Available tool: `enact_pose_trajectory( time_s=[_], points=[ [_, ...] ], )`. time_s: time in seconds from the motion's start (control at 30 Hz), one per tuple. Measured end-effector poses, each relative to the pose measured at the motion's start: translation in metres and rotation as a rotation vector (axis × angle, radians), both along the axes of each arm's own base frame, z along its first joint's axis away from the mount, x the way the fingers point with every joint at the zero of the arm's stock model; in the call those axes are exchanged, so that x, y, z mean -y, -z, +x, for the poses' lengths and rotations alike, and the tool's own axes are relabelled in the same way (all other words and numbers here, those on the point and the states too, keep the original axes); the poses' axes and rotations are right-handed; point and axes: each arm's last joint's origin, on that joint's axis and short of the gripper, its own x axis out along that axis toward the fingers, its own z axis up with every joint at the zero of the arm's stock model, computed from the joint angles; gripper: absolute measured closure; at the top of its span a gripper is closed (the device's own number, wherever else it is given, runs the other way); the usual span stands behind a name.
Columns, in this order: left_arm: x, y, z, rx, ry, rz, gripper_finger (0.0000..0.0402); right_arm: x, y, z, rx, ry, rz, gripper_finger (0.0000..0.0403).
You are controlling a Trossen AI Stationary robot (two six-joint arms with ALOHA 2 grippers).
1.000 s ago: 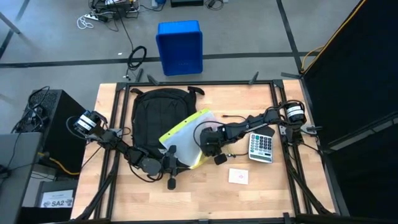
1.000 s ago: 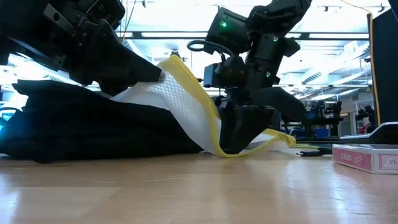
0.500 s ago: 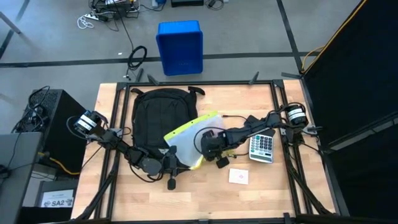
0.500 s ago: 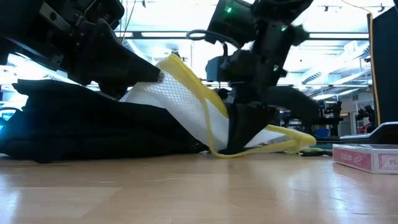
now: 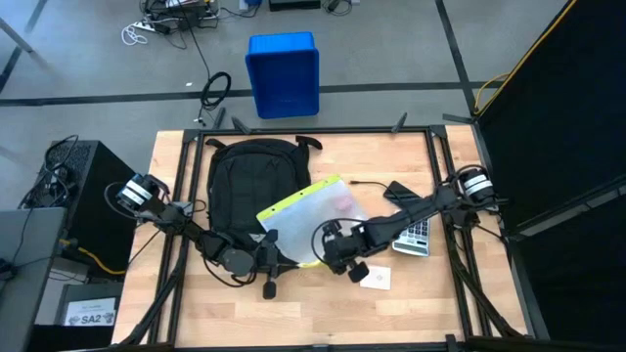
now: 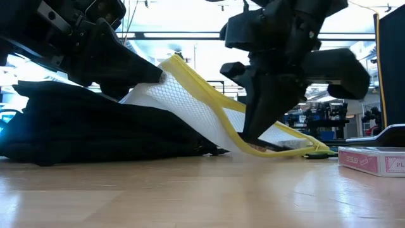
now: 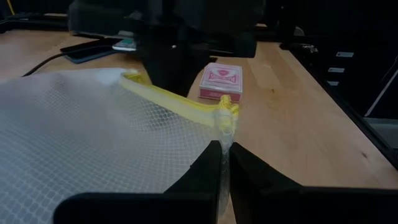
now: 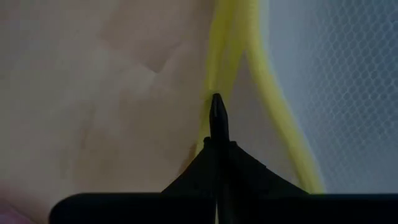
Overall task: Unpack backpack
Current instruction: Remove the black ballpen from the white zip bag
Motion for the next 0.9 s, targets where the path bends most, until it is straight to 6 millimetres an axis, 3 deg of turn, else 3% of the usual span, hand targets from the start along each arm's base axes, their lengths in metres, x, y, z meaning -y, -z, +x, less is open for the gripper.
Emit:
enact_pose_trajectory(
  time_s=[0.27, 0.67, 0.9],
  points=[
    [0.0, 0.0, 0.0, 0.0, -0.002, 0.001, 0.0402, -0.01, -0.001, -0.008, -0.011, 0.022, -0.058, 0.0402],
    [0.0, 0.0, 0.0, 0.0, -0.003, 0.0, 0.0402, 0.005, -0.001, -0.003, -0.014, 0.099, -0.036, 0.04],
    [0.0, 0.0, 0.0, -0.001, -0.002, 0.001, 0.0402, 0.008, 0.0, -0.003, -0.039, 0.11, -0.01, 0.0332]
  ],
)
